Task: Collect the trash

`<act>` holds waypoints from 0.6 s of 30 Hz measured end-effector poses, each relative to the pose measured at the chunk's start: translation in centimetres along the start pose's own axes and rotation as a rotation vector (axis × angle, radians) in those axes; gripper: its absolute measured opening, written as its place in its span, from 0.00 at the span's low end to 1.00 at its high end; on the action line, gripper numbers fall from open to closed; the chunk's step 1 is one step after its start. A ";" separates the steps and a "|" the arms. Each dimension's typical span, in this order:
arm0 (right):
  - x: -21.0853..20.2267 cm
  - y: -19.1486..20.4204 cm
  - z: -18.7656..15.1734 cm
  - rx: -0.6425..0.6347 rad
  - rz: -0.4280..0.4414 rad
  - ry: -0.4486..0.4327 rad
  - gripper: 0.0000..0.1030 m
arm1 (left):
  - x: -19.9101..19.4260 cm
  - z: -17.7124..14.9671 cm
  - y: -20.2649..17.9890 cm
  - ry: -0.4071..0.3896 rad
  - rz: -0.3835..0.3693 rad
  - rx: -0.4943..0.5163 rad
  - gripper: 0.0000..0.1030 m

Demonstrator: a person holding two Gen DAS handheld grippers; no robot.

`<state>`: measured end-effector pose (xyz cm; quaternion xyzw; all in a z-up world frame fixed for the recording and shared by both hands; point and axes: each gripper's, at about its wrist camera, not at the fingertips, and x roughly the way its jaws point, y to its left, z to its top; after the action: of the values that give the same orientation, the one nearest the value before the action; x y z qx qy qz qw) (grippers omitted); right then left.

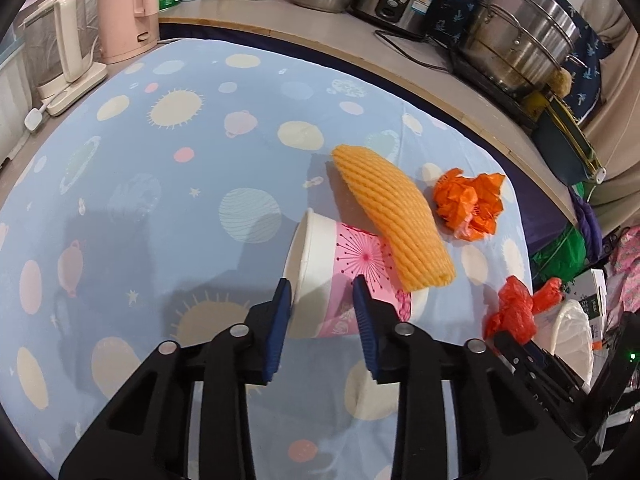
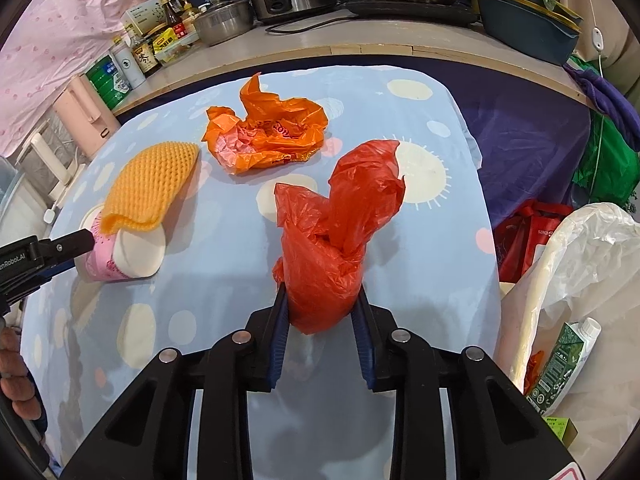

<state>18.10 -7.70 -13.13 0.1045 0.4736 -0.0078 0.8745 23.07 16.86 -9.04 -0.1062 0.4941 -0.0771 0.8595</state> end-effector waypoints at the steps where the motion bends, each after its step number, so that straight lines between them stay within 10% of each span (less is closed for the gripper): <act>1: -0.2 0.1 -0.1 -0.002 0.003 -0.003 0.27 | -0.2 -0.2 -0.1 0.003 -0.006 0.002 0.22; 7: -1.9 0.4 -0.5 -0.012 0.022 -0.025 0.27 | -1.6 -1.7 -0.3 0.019 -0.024 0.000 0.05; 15: -4.3 0.5 -1.9 -0.026 0.039 -0.041 0.27 | -3.3 -5.1 -0.6 0.041 -0.023 0.008 0.05; 18: -4.9 0.3 -2.3 -0.021 0.044 -0.045 0.27 | -4.4 -4.9 -0.8 -0.011 -0.002 0.022 0.20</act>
<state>13.57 -7.39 -10.21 0.1054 0.4517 0.0140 0.8858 16.60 16.61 -7.61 -0.0975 0.4884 -0.0827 0.8632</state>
